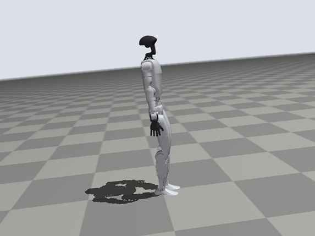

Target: In place motions

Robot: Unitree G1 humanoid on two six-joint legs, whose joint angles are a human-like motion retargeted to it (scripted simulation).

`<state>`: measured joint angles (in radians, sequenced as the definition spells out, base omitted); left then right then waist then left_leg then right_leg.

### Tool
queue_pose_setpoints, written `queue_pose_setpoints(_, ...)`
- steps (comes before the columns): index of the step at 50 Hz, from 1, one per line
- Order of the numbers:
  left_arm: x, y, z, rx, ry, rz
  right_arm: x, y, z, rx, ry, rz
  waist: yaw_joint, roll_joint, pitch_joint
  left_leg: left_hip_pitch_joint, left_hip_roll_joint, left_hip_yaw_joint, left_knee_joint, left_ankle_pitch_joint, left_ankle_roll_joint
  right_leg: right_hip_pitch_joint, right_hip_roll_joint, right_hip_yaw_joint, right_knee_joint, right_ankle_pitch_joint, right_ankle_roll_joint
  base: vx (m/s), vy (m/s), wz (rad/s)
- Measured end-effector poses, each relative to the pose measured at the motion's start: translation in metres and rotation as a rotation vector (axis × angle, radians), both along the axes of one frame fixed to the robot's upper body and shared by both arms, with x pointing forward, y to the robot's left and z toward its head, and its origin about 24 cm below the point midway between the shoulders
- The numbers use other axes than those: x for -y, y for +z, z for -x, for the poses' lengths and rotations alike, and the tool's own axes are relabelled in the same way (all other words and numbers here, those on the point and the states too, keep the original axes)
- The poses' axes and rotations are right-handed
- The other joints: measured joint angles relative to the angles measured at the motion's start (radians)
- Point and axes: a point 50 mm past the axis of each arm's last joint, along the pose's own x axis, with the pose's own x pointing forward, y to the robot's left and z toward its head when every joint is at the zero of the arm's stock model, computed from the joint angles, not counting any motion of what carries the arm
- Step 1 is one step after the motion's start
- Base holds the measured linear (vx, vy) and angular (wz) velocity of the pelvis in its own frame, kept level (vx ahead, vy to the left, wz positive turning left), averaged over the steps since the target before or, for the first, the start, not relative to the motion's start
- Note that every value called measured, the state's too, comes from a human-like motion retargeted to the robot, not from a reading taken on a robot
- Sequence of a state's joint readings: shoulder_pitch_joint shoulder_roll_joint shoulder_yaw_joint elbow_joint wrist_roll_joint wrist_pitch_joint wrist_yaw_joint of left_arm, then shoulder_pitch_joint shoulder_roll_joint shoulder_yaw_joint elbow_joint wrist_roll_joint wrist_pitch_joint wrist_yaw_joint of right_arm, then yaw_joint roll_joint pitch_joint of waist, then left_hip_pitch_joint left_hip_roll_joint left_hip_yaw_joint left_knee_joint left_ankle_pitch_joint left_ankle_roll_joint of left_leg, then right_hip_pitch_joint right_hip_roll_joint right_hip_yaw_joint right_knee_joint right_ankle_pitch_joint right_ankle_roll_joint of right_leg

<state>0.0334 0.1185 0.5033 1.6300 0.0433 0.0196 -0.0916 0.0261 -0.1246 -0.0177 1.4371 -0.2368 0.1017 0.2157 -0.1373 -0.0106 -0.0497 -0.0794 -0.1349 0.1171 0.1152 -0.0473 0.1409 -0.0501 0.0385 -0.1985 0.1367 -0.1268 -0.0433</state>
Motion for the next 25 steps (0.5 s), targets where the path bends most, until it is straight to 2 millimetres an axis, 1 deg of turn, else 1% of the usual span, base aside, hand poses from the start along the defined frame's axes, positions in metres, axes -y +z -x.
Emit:
queue_pose_setpoints(3, 0.0, 0.0, 0.002, -0.003, 0.017, 0.0, 0.002, 0.0, 0.004, -0.014, 0.021, 0.011, 0.002, 0.003, -0.01, -0.012, -0.001, 0.016, -0.023, 0.014, 0.019, 0.0, -0.001, 0.006, -0.012, 0.007, 0.002, 0.03, 0.0, -0.13)
queue_pose_setpoints(6, -0.003, 0.0, -0.002, 0.005, 0.013, -0.004, 0.003, 0.0, 0.007, -0.025, 0.022, 0.012, -0.019, 0.009, -0.007, -0.002, -0.003, 0.008, -0.05, 0.026, 0.021, 0.005, -0.003, -0.022, -0.022, 0.008, 0.003, 0.01, 0.01, 0.33)
queue_pose_setpoints(10, -0.008, 0.0, -0.013, 0.031, -0.018, -0.016, 0.004, 0.0, 0.015, -0.041, 0.008, 0.012, -0.026, 0.01, 0.0, -0.002, 0.003, 0.035, -0.064, 0.038, 0.023, 0.006, -0.009, -0.034, -0.015, 0.003, 0.008, 0.01, 0.01, 0.05)
queue_pose_setpoints(15, -0.015, 0.001, -0.031, 0.084, -0.076, -0.016, 0.008, 0.001, 0.026, -0.072, -0.002, 0.033, -0.047, 0.011, 0.019, 0.001, 0.013, 0.061, -0.062, 0.04, 0.025, 0.01, -0.015, -0.051, -0.001, -0.005, 0.016, 0.0, 0.04, 0.14)
queue_pose_setpoints(18, -0.018, 0.002, -0.045, 0.112, -0.154, -0.014, 0.011, 0.002, 0.032, -0.078, 0.004, 0.05, -0.074, 0.018, 0.025, -0.004, 0.028, 0.082, -0.053, 0.032, 0.026, 0.0, -0.017, -0.059, 0.016, -0.005, 0.023, 0.0, 0.0, 0.0)
queue_pose_setpoints(21, -0.021, 0.004, -0.06, 0.138, -0.268, -0.01, 0.011, 0.001, 0.035, -0.077, 0.017, 0.06, -0.11, 0.029, 0.032, -0.014, 0.047, 0.105, -0.039, 0.02, 0.026, -0.024, -0.015, -0.049, 0.037, 0.004, 0.026, -0.09, -0.03, -0.25)
queue_pose_setpoints(25, -0.022, 0.006, -0.081, 0.171, -0.426, -0.016, 0.008, 0.001, 0.035, -0.078, 0.031, 0.051, -0.155, 0.039, 0.049, -0.013, 0.083, 0.188, -0.021, -0.013, 0.028, -0.057, -0.003, 0.018, 0.051, 0.007, 0.012, -0.17, -0.05, -1.44)
